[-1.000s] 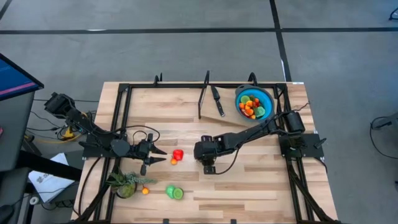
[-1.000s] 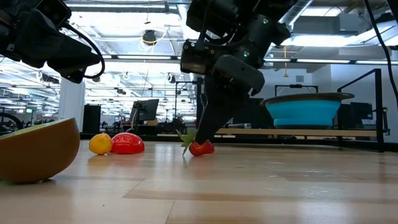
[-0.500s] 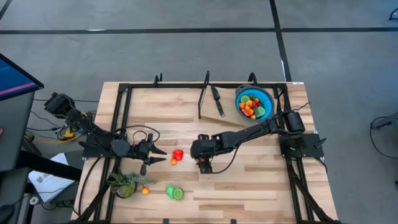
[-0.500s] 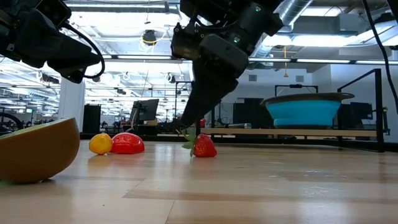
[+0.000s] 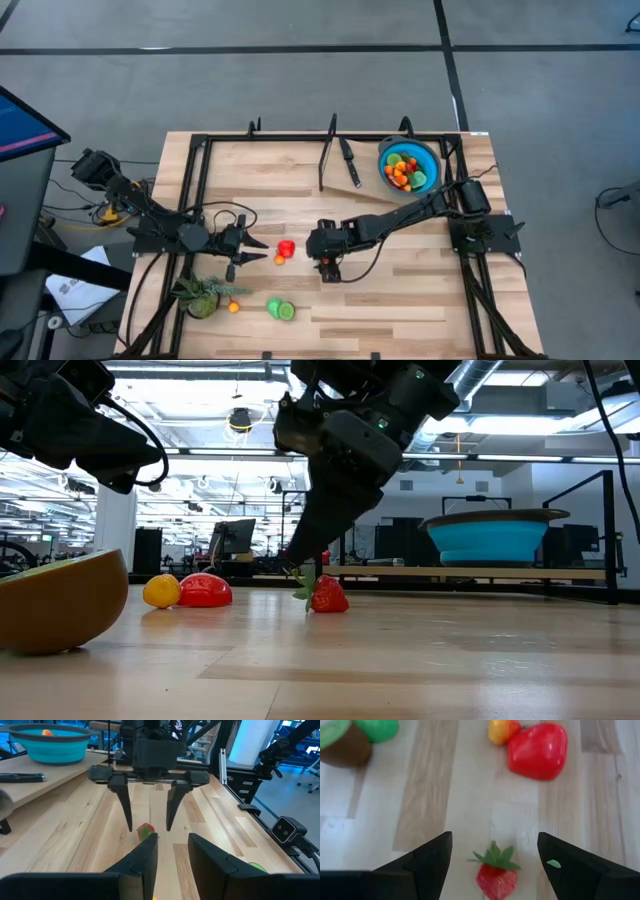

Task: Pick & Place Fruit
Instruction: Put the red strawberry into the blue colander

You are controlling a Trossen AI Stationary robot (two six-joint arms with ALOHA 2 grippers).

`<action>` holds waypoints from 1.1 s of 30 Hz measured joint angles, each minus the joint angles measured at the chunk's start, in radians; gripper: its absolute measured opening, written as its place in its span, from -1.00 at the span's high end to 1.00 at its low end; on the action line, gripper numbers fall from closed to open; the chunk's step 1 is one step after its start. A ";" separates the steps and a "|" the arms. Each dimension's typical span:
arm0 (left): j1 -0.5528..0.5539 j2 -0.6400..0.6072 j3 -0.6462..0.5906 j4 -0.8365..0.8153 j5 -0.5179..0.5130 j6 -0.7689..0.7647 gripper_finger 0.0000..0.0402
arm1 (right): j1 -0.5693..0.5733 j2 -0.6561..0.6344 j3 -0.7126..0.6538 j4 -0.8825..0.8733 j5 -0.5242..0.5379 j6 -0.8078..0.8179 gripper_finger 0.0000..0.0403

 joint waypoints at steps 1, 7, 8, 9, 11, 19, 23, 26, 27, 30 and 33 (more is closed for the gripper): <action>0.000 0.000 0.000 0.000 0.000 0.000 0.49 | 0.000 0.000 0.000 0.012 0.000 0.000 -0.42; 0.000 0.000 0.000 -0.001 0.000 0.000 0.49 | -0.001 0.074 -0.003 0.027 -0.006 0.000 -0.42; 0.000 0.000 0.000 -0.004 0.000 0.000 0.49 | -0.001 0.091 0.011 0.047 -0.016 0.000 -0.42; 0.000 0.000 0.000 -0.005 0.000 0.000 0.49 | -0.001 0.101 0.017 0.051 -0.021 0.000 -0.42; 0.000 0.000 0.000 -0.006 0.000 0.000 0.49 | 0.001 0.115 0.033 0.027 -0.018 -0.002 -0.40; 0.000 0.000 -0.002 -0.010 0.000 0.000 0.49 | -0.016 0.116 0.056 0.010 -0.028 -0.008 -0.11; 0.000 0.000 -0.002 -0.010 0.000 0.000 0.49 | -0.027 0.111 0.057 -0.020 -0.028 -0.007 0.15; 0.000 0.000 -0.002 -0.010 0.000 0.000 0.49 | -0.029 0.111 0.056 -0.034 -0.028 -0.008 0.39; 0.000 0.000 -0.002 -0.010 0.000 0.000 0.49 | -0.029 0.111 0.056 -0.036 -0.027 -0.008 0.46; 0.000 0.000 -0.002 -0.010 0.000 0.000 0.49 | -0.027 0.111 0.056 -0.037 -0.026 -0.009 0.67; 0.000 0.000 -0.002 -0.010 0.000 0.000 0.49 | -0.027 0.111 0.056 -0.037 -0.027 -0.010 0.83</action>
